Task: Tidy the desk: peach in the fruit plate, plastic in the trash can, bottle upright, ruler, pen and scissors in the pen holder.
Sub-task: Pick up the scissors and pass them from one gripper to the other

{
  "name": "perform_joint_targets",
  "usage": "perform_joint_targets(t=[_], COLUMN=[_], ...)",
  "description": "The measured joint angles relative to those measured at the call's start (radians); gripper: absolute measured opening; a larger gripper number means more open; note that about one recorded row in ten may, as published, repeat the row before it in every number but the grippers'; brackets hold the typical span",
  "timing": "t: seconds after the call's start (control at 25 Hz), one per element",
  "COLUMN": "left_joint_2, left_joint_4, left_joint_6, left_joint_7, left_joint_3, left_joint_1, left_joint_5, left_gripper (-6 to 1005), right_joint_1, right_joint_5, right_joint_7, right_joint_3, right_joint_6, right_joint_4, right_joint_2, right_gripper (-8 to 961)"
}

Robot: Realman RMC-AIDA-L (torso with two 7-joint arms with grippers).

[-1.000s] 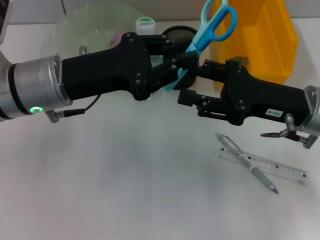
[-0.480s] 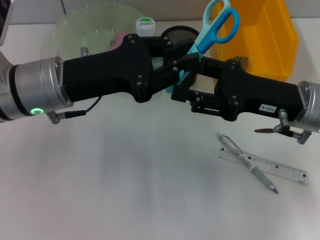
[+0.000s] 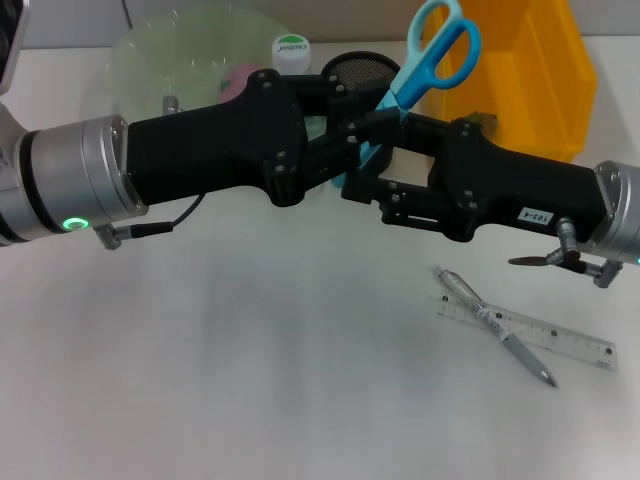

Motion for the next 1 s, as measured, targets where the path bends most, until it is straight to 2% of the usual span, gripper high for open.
perform_joint_targets(t=[0.56, 1.0], left_joint_2=[0.001, 0.001], left_joint_4=[-0.002, -0.002], left_joint_6=[0.000, -0.003], left_joint_7=[0.000, 0.001], left_joint_3=[0.000, 0.000], left_joint_1=[0.000, 0.000], left_joint_5=[0.001, 0.002], left_gripper=[235, 235], right_joint_1=[0.002, 0.001], right_joint_5=[0.002, 0.002], right_joint_7=[0.000, -0.006], right_joint_3=[0.000, 0.005], right_joint_6=[0.006, 0.002], right_joint_4=[0.000, 0.000], right_joint_2=[0.001, 0.005], right_gripper=[700, 596])
